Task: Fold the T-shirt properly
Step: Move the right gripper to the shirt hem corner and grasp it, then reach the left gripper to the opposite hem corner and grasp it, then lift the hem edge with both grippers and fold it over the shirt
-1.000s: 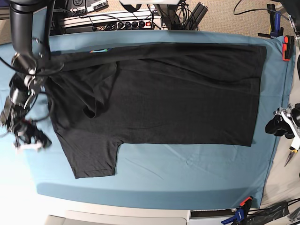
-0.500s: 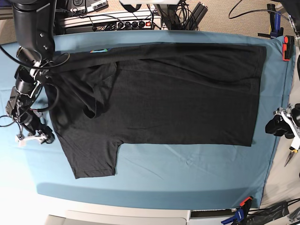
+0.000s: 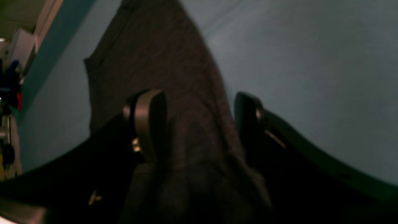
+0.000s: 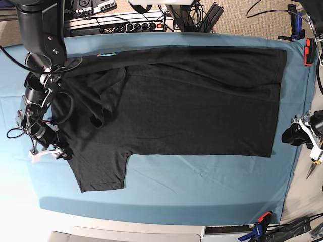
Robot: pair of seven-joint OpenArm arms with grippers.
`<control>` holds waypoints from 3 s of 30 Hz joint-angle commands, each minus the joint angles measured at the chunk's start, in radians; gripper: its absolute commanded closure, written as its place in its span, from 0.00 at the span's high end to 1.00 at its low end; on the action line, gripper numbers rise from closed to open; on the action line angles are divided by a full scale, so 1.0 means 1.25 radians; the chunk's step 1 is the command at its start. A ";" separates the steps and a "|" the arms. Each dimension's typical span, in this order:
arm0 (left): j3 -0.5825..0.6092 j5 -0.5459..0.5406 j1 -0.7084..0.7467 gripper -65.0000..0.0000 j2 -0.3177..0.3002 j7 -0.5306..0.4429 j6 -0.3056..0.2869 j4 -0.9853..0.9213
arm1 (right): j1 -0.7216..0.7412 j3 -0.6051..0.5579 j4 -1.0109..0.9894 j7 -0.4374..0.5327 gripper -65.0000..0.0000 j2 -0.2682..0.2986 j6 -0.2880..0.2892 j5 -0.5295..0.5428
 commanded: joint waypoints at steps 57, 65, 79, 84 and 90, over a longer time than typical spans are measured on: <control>-0.009 0.064 -0.350 0.41 0.202 -0.062 0.142 -0.601 | 0.007 -0.002 0.003 -0.003 0.00 0.007 -0.003 -0.021; -0.009 0.063 -0.350 0.02 0.197 -0.073 0.121 -0.601 | 0.007 -0.002 0.003 -0.003 0.00 0.007 -0.003 -0.020; -0.009 -0.030 -0.380 0.00 0.174 -0.021 0.111 -0.600 | 0.013 -0.002 0.021 0.038 0.00 0.009 0.078 -0.019; -0.009 -0.119 -0.423 0.00 0.143 0.074 0.067 -0.600 | 0.013 -0.007 0.080 0.015 0.00 0.009 0.103 -0.012; -0.009 -0.187 -0.431 0.00 0.119 0.126 0.036 -0.600 | 0.011 -0.099 0.140 -0.045 0.00 0.009 0.139 0.071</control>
